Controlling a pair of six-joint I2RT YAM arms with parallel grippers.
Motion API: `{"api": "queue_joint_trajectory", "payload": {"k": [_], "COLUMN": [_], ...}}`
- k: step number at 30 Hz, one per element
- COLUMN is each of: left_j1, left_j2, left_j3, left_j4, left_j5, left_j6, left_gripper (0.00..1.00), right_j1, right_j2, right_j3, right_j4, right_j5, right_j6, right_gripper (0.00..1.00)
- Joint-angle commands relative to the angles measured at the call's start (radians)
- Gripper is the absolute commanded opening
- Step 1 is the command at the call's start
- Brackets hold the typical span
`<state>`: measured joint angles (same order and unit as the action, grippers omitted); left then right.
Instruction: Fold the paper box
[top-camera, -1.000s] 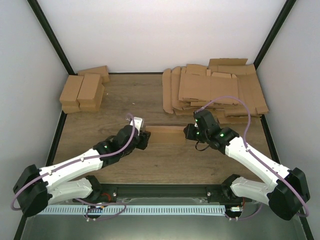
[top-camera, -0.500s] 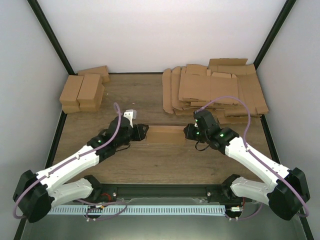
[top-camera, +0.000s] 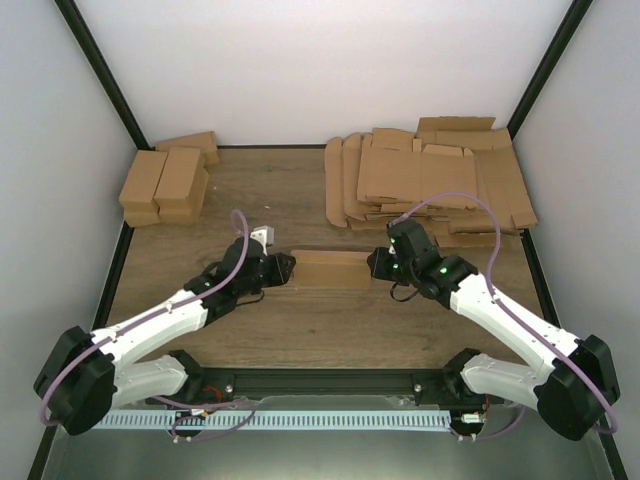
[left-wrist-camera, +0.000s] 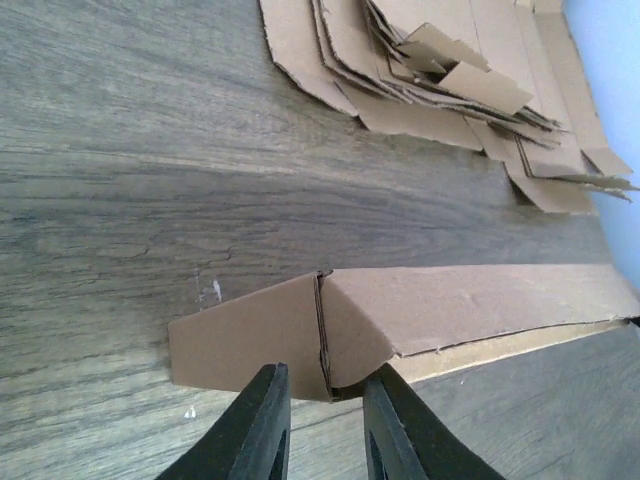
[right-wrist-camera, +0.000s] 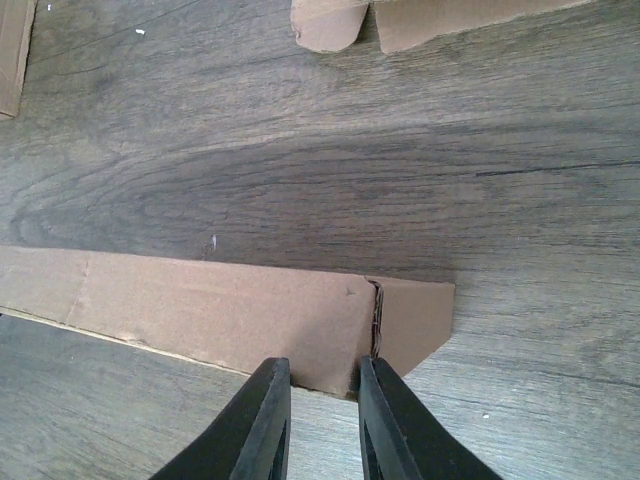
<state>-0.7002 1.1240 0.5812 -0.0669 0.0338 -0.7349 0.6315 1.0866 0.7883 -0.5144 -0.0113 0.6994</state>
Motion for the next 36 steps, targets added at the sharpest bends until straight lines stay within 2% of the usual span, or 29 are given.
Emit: {"api": "queue_joint_trajectory", "payload": {"k": [1,4,10,14,17,24,27,30,36], "left_j1": [0.002,0.003,0.004,0.022,0.049,0.054,0.054,0.054,0.053], "left_j2": [0.017,-0.012,-0.098,-0.093,-0.047,0.060,0.079,0.085,0.103], "left_j3": [-0.045,-0.047,0.034,0.085,0.110,0.070,0.029,-0.002,-0.024], "left_j4": [0.045,0.050,-0.028,-0.039,-0.040,0.010,0.046,0.068,0.070], "left_j5": [0.017,0.020,-0.008,-0.007,0.013,0.036,0.050,0.059,0.043], "left_j6": [-0.015,-0.019,-0.023,-0.017,-0.003,-0.004,-0.020,-0.030,-0.020], "left_gripper": [0.22,0.23,0.40,0.55,0.57,0.45,0.31,0.22,0.16], "right_j1": [-0.001,-0.001,-0.001,-0.001,-0.001,-0.001,-0.001,-0.001,-0.001], "right_j2": [0.018,0.016,0.019,0.024,0.025,0.020,0.019,0.020,0.026], "right_j3": [-0.011,-0.011,0.000,0.003,0.004,0.005,0.001,-0.003,0.010], "right_j4": [-0.043,-0.043,-0.044,-0.041,-0.043,-0.046,-0.046,-0.045,-0.050], "right_j5": [-0.004,0.000,0.000,0.000,-0.001,-0.005,-0.009,-0.005,0.004], "right_j6": [-0.011,-0.012,-0.015,-0.015,-0.015,-0.015,-0.015,-0.019,-0.031], "right_gripper": [0.20,0.21,0.21,0.21,0.21,0.21,0.21,0.21,0.29]}}
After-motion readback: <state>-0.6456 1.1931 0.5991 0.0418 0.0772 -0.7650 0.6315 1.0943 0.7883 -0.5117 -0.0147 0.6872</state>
